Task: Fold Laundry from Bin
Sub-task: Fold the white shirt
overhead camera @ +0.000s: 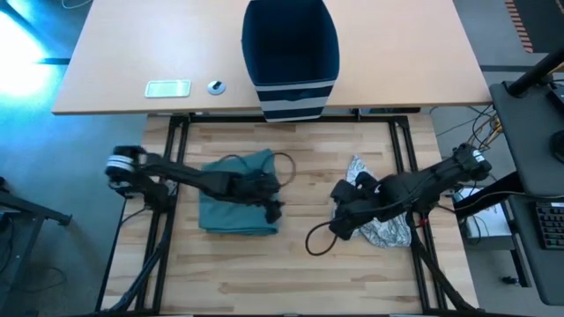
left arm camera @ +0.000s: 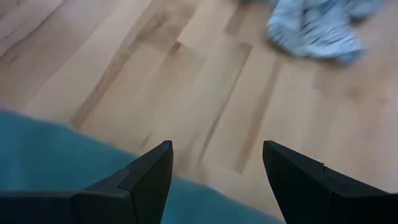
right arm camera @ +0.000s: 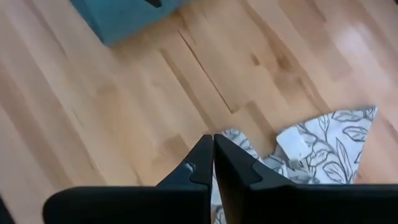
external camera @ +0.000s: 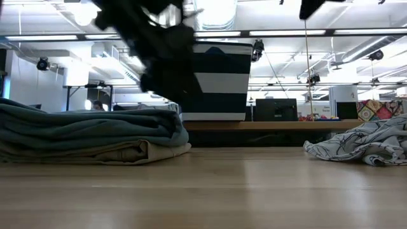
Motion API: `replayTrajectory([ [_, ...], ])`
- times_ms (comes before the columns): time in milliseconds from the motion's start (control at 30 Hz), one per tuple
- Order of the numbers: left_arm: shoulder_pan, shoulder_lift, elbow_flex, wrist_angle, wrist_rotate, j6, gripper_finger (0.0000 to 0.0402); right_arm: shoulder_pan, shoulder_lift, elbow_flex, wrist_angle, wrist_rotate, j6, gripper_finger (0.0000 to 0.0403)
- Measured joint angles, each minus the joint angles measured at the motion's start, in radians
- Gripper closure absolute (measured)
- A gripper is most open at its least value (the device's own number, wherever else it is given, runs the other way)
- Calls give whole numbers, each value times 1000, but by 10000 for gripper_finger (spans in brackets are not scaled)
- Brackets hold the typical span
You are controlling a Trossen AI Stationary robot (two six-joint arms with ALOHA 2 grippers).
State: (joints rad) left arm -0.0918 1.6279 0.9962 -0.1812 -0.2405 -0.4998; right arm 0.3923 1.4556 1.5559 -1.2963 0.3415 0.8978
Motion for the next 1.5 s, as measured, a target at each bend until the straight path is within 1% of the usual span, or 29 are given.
replayTrajectory([
  [67, 6, 87, 103, -83, -3, 44, 169, 0, 7, -23, 1, -9, 1, 394],
  [167, 9, 227, 269, -262, -6, 171, 169, 0, 19, -44, 0, -18, 1, 394],
  [233, 13, 321, 345, -374, -8, 243, 169, 0, 25, -55, 0, -48, 5, 394],
  [333, 27, 413, 396, -504, -24, 275, 169, 4, 32, -65, -1, -85, 26, 394],
  [400, 34, 423, 398, -540, -28, 275, 169, 15, 33, -72, -2, -102, 42, 394],
  [500, 35, 394, 351, -555, -32, 273, 169, 39, 32, -90, -2, -106, 72, 394],
  [567, 35, 345, 296, -584, -31, 278, 169, 52, 32, -103, 0, -106, 88, 394],
  [633, 38, 286, 232, -601, -30, 278, 169, 62, 32, -118, -8, -106, 111, 394],
  [767, 56, 139, 99, -593, -31, 269, 169, 57, 32, -181, -32, -121, 211, 393],
  [833, 61, 69, 54, -570, -31, 224, 169, 34, 30, -227, -46, -172, 198, 389],
  [933, 60, -39, 13, -483, -24, 127, 169, -11, 32, -321, -31, -309, 116, 362],
  [1000, 55, -101, -8, -393, 11, 72, 169, -41, 33, -390, 6, -382, 80, 332],
  [1033, 52, -127, -17, -347, 25, 45, 169, -55, 33, -423, 22, -391, 85, 316],
  [1133, 34, -185, -32, -202, 41, -11, 169, -103, 32, -513, 11, -398, 175, 270],
  [1233, 12, -211, -46, -57, 41, -16, 169, -133, 27, -581, 54, -439, 202, 244],
  [1300, -1, -210, -56, -1, 42, -13, 169, -142, 26, -620, 138, -519, 203, 245],
  [1367, -11, -206, -56, 24, 42, -14, 169, -145, 26, -648, 245, -582, 211, 258],
  [1433, -17, -206, -56, 24, 42, -17, 169, -145, 26, -667, 319, -594, 240, 278],
  [1500, -19, -206, -56, 23, 42, -25, 169, -145, 28, -683, 347, -592, 258, 304],
])
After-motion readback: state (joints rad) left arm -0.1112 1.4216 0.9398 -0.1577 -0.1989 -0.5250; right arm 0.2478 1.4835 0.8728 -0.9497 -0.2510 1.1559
